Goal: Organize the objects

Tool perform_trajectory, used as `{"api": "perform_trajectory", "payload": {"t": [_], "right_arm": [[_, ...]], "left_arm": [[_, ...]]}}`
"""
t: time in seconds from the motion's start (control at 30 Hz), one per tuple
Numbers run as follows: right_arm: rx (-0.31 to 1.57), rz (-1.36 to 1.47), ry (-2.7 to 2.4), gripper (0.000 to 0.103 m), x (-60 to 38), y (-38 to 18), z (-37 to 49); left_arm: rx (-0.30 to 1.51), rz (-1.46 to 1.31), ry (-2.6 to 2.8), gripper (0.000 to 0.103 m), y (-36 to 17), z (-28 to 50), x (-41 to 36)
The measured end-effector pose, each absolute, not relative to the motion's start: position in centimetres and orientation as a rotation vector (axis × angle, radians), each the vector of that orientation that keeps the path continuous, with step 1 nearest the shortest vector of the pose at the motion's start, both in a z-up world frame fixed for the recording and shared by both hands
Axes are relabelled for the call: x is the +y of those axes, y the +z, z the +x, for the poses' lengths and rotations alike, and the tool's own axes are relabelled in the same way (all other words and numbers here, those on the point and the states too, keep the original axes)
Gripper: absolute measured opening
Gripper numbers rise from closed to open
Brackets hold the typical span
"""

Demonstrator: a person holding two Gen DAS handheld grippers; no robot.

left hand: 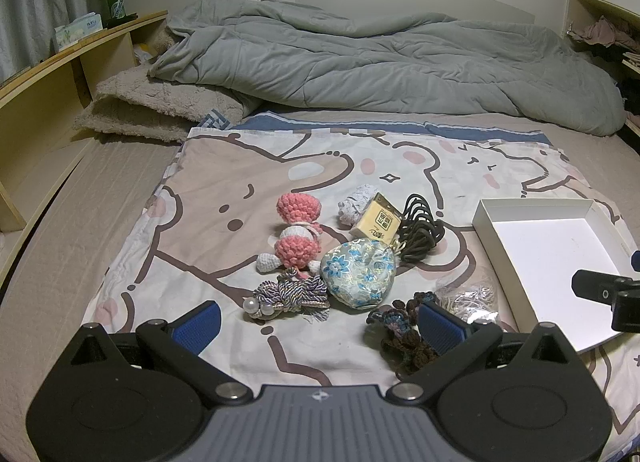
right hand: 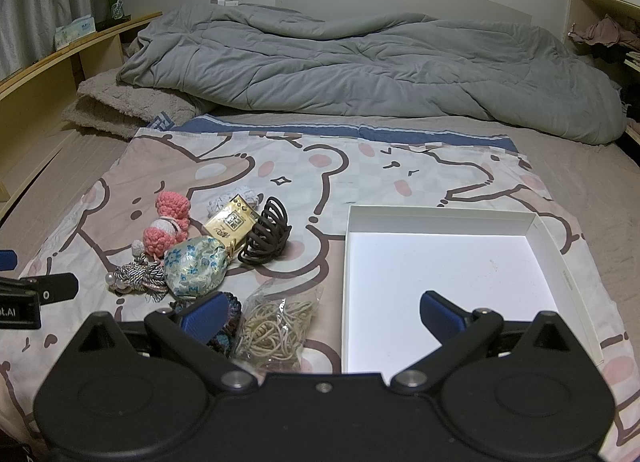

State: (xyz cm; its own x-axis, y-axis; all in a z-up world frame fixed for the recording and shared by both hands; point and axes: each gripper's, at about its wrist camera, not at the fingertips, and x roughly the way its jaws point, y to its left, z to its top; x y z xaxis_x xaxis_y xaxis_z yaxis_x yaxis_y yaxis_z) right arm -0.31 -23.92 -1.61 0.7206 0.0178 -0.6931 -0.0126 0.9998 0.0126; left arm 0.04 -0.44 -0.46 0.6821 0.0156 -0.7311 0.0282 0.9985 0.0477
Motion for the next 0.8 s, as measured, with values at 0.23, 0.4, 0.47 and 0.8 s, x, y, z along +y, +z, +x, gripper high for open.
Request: {"api": "perform_trajectory", "payload": {"t": [0.23, 0.4, 0.47, 0.8], "right_arm": [[0.766, 0.007, 0.017, 0.103, -23.9, -1.5, -0.2], [0.757, 0.016, 0.02, 0.103, -24.0, -1.6, -0.5], [0.749, 0.024, 0.018, 0.103, -24.1, -1.6, -0.4], [0.744, 0.105, 0.037, 0.103, -24.2, -1.6, 1.6]], "left_arm": [[0.804, 0.041, -0.012, 0.103, -0.3, 0.0, -0.4], [0.776, 0.018, -0.06, 0.103, 0.2, 0.0, -0.6], [0.749, 0.017, -0.07, 0.103, 0.3, -0.1, -0.9], [0.735, 0.027, -0.109, 0.103, -0.2, 1.1, -2.2]]}}
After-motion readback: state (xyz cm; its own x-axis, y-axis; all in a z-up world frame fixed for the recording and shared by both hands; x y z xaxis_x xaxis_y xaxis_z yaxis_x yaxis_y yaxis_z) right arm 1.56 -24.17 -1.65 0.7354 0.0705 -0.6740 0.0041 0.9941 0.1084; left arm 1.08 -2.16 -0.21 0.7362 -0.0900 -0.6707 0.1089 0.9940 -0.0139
